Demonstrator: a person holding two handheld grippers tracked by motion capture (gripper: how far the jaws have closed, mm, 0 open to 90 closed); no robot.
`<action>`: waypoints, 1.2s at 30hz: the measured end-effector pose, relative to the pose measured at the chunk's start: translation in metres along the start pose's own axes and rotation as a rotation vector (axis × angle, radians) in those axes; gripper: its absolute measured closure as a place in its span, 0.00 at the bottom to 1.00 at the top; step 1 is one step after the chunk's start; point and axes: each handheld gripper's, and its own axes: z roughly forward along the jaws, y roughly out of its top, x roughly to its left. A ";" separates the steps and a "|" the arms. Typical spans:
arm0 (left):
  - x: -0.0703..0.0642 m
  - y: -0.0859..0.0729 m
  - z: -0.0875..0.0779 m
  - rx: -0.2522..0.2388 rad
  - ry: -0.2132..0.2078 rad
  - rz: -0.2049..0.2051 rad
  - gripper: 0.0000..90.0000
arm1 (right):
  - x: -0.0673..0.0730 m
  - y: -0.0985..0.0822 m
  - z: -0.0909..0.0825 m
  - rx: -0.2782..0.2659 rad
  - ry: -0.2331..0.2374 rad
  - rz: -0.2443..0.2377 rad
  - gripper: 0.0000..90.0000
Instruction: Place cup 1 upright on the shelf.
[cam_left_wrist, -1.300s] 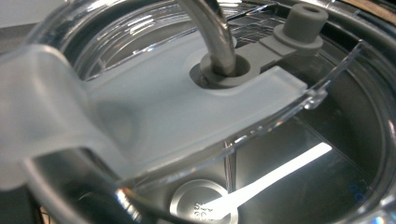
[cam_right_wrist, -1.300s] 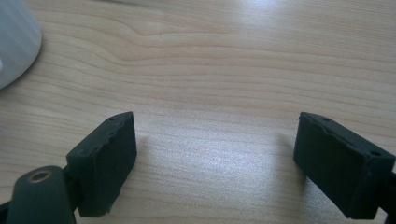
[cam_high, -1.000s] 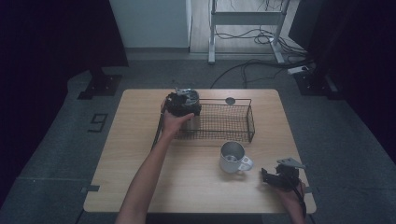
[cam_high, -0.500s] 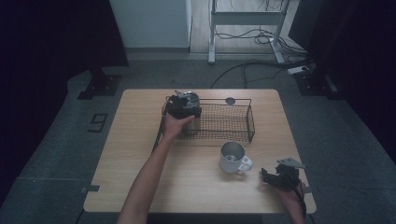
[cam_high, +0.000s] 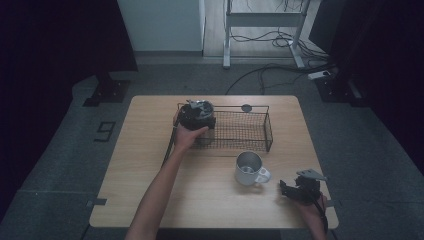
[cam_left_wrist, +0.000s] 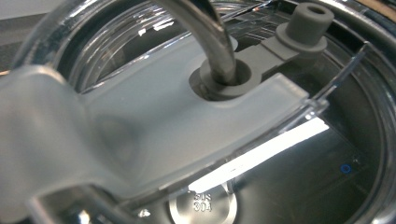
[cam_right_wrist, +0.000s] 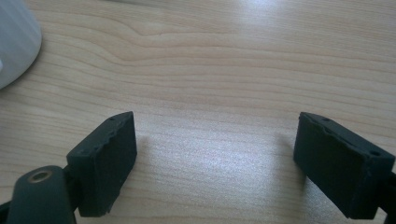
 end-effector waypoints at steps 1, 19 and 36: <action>0.000 0.000 0.000 0.000 0.000 0.000 0.04 | 0.000 0.000 0.000 0.000 0.000 0.000 0.15; 0.002 0.006 -0.015 -0.020 -0.029 -0.035 0.00 | 0.000 0.000 0.000 0.000 0.000 0.000 0.14; 0.002 -0.001 -0.052 -0.060 -0.031 -0.019 0.00 | 0.000 0.000 0.000 0.000 0.000 0.001 0.14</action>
